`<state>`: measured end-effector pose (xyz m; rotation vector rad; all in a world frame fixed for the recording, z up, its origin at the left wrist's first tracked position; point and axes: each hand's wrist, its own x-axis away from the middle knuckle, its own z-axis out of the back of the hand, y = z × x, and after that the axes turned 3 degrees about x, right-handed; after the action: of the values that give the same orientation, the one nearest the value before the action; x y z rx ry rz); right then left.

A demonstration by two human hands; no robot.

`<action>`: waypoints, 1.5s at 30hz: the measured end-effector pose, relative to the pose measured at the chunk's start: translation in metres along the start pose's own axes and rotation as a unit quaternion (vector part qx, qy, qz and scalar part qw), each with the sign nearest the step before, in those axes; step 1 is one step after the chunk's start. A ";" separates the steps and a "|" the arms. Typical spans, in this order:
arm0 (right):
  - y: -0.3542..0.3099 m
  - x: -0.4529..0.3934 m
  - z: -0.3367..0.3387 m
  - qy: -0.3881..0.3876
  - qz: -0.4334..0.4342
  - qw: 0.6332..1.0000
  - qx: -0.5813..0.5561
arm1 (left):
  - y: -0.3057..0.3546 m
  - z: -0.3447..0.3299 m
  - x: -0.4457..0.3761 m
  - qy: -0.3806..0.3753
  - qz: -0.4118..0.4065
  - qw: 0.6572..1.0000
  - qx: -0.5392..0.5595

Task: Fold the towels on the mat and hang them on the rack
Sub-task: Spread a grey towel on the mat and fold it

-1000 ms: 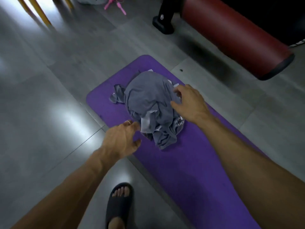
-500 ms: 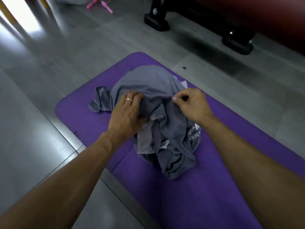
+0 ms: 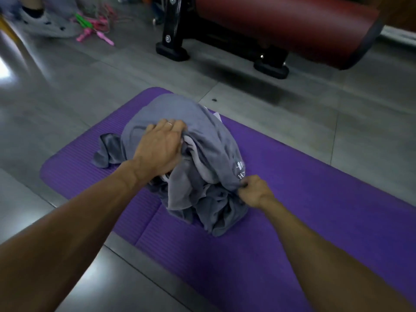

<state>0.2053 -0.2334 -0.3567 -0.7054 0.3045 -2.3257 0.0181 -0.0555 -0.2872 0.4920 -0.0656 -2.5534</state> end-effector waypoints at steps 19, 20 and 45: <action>0.045 0.083 0.288 0.276 0.111 0.953 0.054 | 0.141 0.115 -0.077 0.055 -0.007 0.998 0.042; 0.053 0.085 0.292 0.283 0.116 0.952 -0.005 | 0.155 0.120 -0.086 0.053 -0.025 0.997 0.054; 0.230 0.156 0.339 0.314 0.015 0.861 -0.399 | 0.355 0.034 -0.119 -0.155 -0.039 0.983 0.087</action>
<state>0.4238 -0.5176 -0.1042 -0.2481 1.6218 -2.2922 0.2759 -0.2999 -0.1654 0.1589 -0.3907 -2.6948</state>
